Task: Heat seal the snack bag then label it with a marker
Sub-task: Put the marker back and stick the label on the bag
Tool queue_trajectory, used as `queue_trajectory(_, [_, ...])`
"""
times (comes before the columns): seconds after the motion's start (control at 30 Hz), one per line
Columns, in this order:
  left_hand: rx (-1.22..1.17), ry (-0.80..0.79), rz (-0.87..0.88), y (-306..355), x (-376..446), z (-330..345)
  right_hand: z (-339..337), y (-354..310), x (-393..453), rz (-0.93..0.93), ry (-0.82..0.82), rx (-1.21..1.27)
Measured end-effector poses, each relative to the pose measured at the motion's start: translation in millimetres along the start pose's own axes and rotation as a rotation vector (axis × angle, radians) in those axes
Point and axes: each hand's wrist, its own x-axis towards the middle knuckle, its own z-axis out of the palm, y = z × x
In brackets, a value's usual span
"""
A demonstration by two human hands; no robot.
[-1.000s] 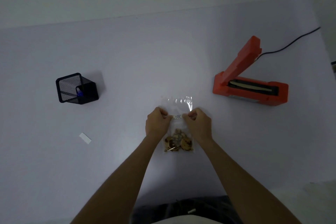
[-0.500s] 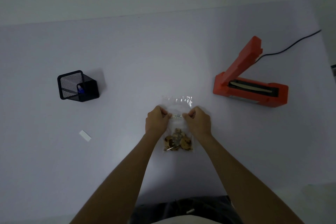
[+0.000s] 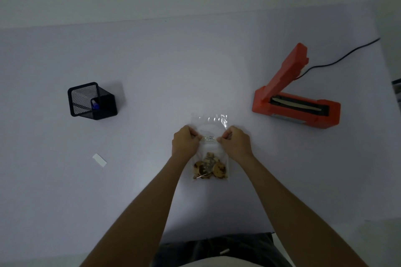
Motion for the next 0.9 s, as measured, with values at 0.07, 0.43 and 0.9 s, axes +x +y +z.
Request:
queue_trajectory(0.07, [-0.006, 0.005, -0.009, 0.3, -0.3, 0.4, -0.6, 0.7, -1.2, -0.004, -0.013, 0.014])
queue_trajectory(0.43, [-0.014, 0.019, -0.008, 0.5, -2.2, 2.3, 2.2, 1.5, -1.8, -0.003, 0.009, 0.002])
queue_trajectory(0.9, [0.466, 0.266, 0.685, -44.6, -61.9, 11.6, 1.1, 13.6, -37.4, -0.363, -0.003, -0.058])
